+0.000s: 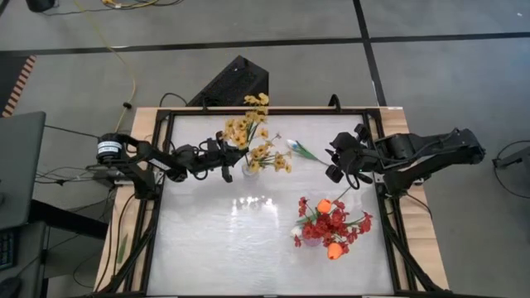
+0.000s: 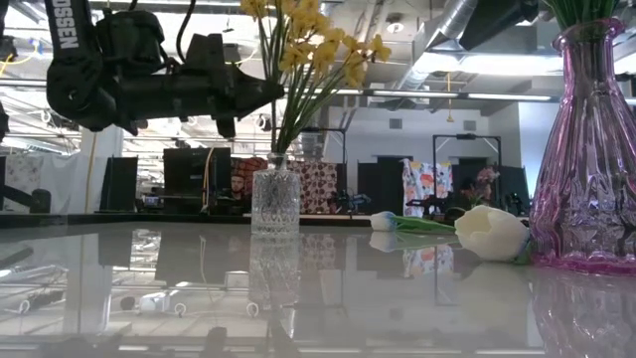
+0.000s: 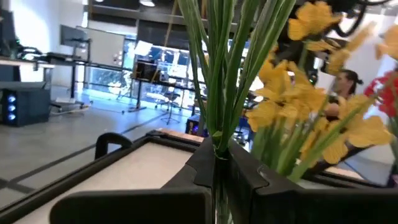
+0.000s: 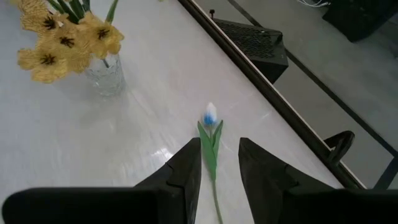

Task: Sort flowers into vase by color
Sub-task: Put the yellow flowers into the transparent vase

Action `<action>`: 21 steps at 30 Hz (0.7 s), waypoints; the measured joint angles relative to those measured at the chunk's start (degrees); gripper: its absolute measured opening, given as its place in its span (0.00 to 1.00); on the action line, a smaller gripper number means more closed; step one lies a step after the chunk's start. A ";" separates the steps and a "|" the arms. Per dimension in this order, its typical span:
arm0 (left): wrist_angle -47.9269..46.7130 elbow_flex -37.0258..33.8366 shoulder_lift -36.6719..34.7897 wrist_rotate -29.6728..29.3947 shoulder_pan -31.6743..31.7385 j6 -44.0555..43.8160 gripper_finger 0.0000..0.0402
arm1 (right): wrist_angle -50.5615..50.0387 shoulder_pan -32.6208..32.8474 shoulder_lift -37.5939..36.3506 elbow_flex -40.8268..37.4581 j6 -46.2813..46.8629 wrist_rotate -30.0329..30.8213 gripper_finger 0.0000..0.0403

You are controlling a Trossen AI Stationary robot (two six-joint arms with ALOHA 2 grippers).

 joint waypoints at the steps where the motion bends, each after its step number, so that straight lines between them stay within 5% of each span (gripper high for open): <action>1: -0.06 0.00 0.00 0.62 0.00 0.54 0.00 | 0.00 0.00 0.00 0.00 0.00 -0.02 0.33; 21: -0.66 -1.52 4.15 -9.35 -5.42 6.75 0.00 | 0.39 0.00 0.00 -0.02 0.01 -0.13 0.33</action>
